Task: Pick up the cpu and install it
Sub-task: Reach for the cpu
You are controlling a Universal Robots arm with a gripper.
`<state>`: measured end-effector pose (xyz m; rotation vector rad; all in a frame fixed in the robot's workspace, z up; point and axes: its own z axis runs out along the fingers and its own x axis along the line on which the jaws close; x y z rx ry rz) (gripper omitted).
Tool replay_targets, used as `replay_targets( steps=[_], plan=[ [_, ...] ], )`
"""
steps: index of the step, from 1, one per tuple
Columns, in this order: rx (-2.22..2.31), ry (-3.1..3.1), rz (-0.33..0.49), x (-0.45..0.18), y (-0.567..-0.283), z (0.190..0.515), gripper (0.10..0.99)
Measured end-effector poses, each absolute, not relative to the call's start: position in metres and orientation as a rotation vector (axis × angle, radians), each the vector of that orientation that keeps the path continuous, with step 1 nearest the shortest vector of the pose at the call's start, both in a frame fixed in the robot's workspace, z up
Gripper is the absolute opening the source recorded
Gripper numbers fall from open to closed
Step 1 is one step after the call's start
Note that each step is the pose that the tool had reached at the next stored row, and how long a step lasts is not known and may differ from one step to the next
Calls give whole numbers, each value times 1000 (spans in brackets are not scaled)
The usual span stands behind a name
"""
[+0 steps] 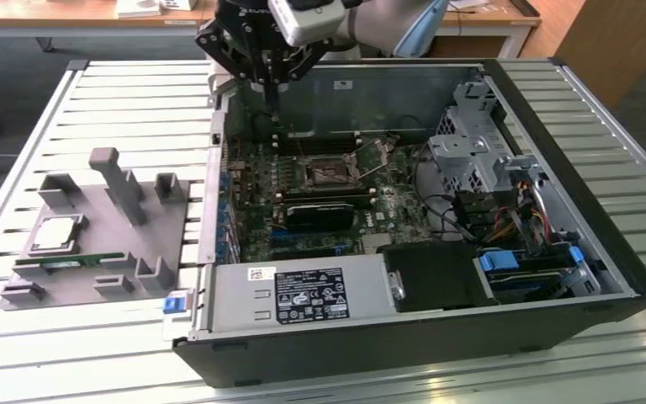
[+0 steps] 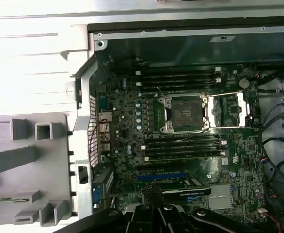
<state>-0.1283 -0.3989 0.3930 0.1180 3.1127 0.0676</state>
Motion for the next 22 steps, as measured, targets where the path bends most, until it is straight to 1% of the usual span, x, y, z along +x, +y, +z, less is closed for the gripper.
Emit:
replay_targets(
  steps=[22],
  plan=[
    [118, 3113, 68, -136, -399, 393, 106]
  ],
)
